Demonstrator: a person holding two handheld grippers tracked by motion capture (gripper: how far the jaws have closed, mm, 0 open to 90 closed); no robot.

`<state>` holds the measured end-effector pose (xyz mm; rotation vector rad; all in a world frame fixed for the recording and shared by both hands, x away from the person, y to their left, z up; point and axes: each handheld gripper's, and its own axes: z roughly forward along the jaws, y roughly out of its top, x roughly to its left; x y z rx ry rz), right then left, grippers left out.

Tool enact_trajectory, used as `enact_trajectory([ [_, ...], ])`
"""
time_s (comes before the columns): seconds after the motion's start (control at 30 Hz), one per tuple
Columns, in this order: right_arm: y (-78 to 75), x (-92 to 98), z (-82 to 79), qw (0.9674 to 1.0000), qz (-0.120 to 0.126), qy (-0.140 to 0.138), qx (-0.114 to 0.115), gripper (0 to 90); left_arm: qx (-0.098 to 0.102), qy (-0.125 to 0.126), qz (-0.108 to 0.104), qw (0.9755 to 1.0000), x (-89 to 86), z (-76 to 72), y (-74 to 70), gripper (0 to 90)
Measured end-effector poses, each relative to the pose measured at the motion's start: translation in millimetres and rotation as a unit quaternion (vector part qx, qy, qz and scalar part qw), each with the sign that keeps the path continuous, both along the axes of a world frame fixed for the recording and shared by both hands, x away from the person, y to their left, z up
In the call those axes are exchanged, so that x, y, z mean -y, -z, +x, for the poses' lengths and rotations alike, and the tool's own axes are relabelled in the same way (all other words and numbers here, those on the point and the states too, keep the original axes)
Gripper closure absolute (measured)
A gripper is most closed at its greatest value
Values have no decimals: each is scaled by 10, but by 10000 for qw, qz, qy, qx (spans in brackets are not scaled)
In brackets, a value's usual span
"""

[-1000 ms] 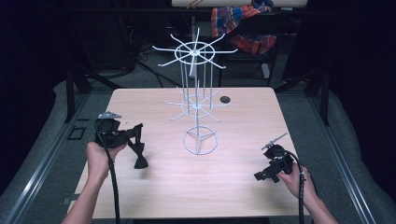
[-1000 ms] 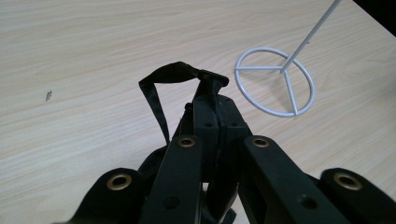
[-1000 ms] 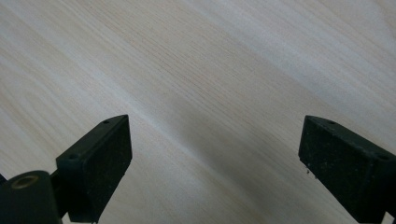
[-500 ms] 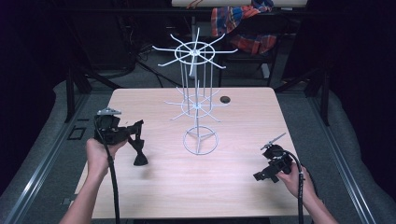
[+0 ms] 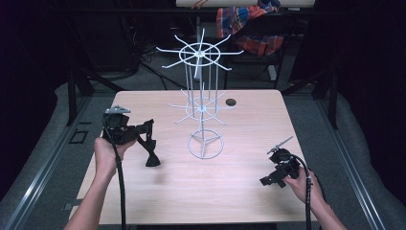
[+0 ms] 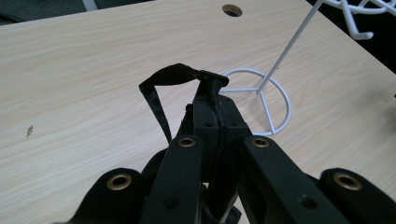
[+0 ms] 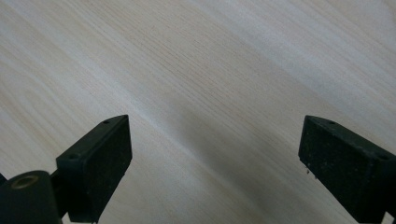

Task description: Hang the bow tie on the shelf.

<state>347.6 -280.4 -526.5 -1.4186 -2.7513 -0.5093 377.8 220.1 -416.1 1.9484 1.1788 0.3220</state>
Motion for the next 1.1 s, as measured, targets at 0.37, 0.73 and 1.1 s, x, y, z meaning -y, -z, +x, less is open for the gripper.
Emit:
enact_trajectory([
  [0.37, 4, -1, -1, 10000, -2, 12, 3, 93, 71, 200, -8, 9998, 102, -18, -74, 886],
  [0.73, 16, -15, -5, 10000, 55, 81, -5, 93, 91, 314, -101, 9994, 156, -62, -153, 887],
  [1.1, 21, -9, 14, 10000, 27, 44, 22, 94, 83, 305, -123, 9994, 163, -56, -145, 887],
])
